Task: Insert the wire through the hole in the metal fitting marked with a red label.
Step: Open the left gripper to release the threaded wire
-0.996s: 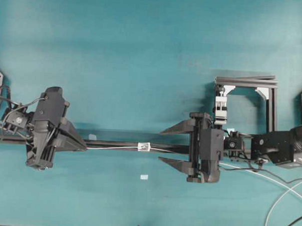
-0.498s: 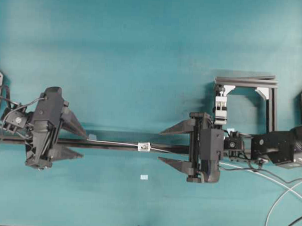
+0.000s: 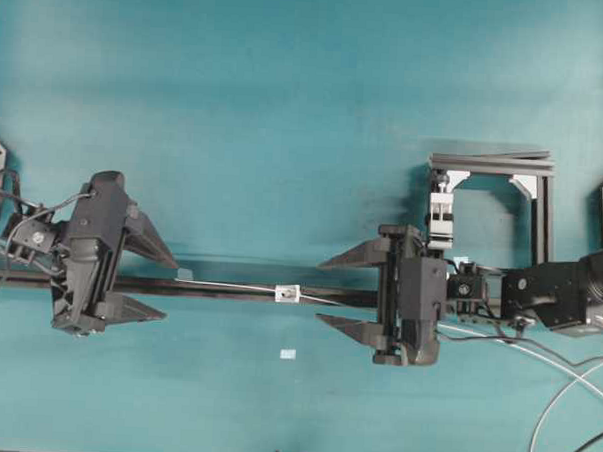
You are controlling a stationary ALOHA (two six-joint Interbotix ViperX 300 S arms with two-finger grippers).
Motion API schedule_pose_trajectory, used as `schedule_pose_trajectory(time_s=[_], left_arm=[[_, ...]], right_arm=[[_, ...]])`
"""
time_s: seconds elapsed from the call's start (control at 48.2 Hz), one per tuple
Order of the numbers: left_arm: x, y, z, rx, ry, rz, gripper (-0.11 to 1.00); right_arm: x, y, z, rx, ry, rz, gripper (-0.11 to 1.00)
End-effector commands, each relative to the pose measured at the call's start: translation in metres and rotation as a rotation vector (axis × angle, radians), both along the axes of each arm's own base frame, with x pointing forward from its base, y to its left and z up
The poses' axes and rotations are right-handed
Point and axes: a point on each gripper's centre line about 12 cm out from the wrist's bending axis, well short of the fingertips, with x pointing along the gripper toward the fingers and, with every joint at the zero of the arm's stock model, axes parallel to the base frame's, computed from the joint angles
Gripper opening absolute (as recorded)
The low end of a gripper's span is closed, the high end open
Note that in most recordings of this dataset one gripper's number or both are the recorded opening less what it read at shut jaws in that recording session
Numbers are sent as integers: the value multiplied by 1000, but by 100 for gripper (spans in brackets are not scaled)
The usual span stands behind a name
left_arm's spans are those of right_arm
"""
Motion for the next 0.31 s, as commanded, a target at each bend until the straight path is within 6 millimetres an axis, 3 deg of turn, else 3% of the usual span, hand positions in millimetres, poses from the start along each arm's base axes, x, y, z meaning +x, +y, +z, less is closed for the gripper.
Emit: schedule_pose_trajectory(time_s=[0.0, 0.29], left_arm=[[3, 2, 6, -4, -23, 7, 79], [5, 12, 12, -1, -48, 35, 79]], right_arm=[[3, 1, 17, 16, -47, 0, 87], [-9, -5, 37, 24, -82, 2, 87]])
